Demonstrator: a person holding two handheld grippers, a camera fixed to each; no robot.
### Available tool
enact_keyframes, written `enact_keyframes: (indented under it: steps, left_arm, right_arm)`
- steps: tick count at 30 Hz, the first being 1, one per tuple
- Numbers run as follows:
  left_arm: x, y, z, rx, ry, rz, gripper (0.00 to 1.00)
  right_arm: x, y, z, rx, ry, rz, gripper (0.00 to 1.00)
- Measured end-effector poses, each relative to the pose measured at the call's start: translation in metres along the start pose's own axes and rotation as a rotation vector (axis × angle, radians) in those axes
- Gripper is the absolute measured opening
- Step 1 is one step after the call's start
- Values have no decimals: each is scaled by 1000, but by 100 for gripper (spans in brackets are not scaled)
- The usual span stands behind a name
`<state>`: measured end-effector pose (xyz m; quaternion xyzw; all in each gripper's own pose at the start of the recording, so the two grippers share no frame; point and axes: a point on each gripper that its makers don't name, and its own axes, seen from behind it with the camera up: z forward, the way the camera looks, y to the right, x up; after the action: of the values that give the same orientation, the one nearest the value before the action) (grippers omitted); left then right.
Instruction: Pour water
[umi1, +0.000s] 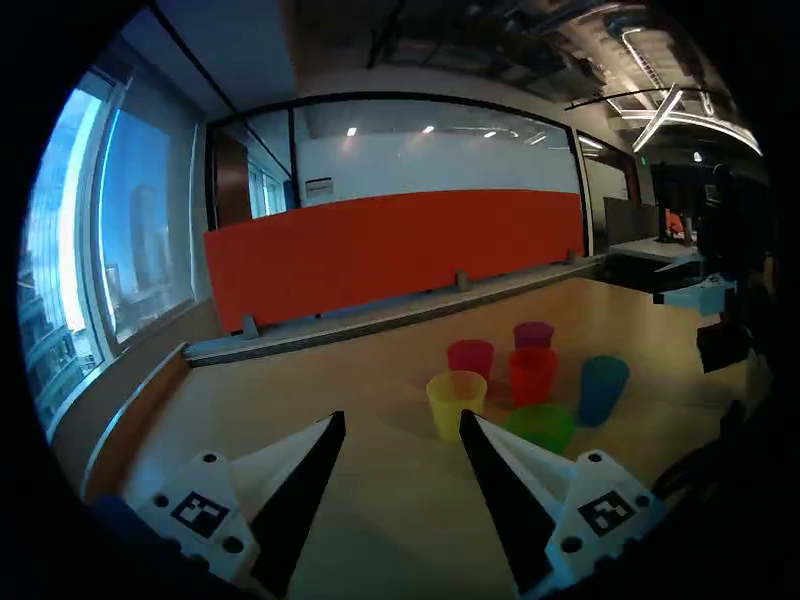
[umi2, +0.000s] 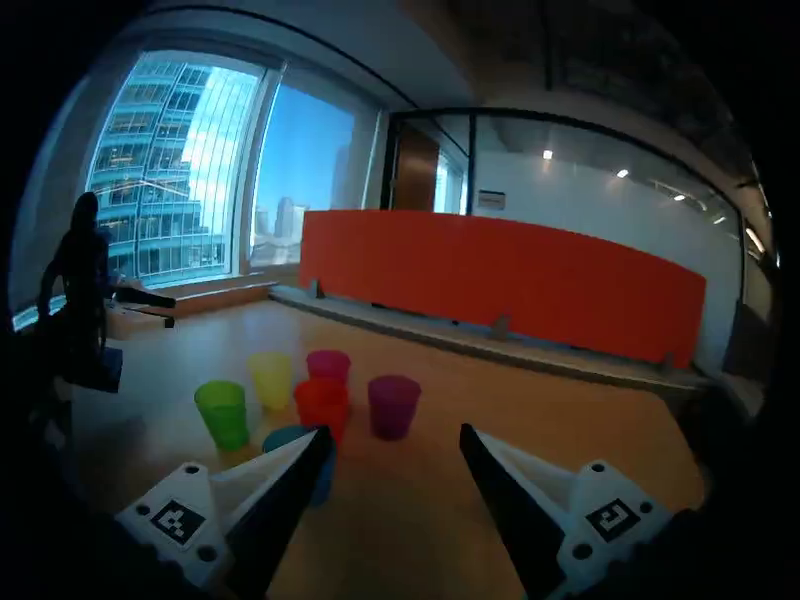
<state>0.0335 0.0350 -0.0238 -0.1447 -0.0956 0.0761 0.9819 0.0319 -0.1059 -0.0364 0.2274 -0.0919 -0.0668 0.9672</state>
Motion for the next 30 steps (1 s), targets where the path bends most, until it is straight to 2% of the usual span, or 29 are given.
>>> enact_keyframes:
  steps: [9,20,30]
  left_arm:
    - [6,-13,-3,84,59,-45,85]
    - [25,-26,-10,194,148,-71,85]
    - [39,-24,-11,232,208,-74,84]
  right_arm:
    - [17,22,-5,-107,85,43,99]
    - [27,54,-19,-284,163,78,99]
    - [35,79,-34,-417,223,118,99]
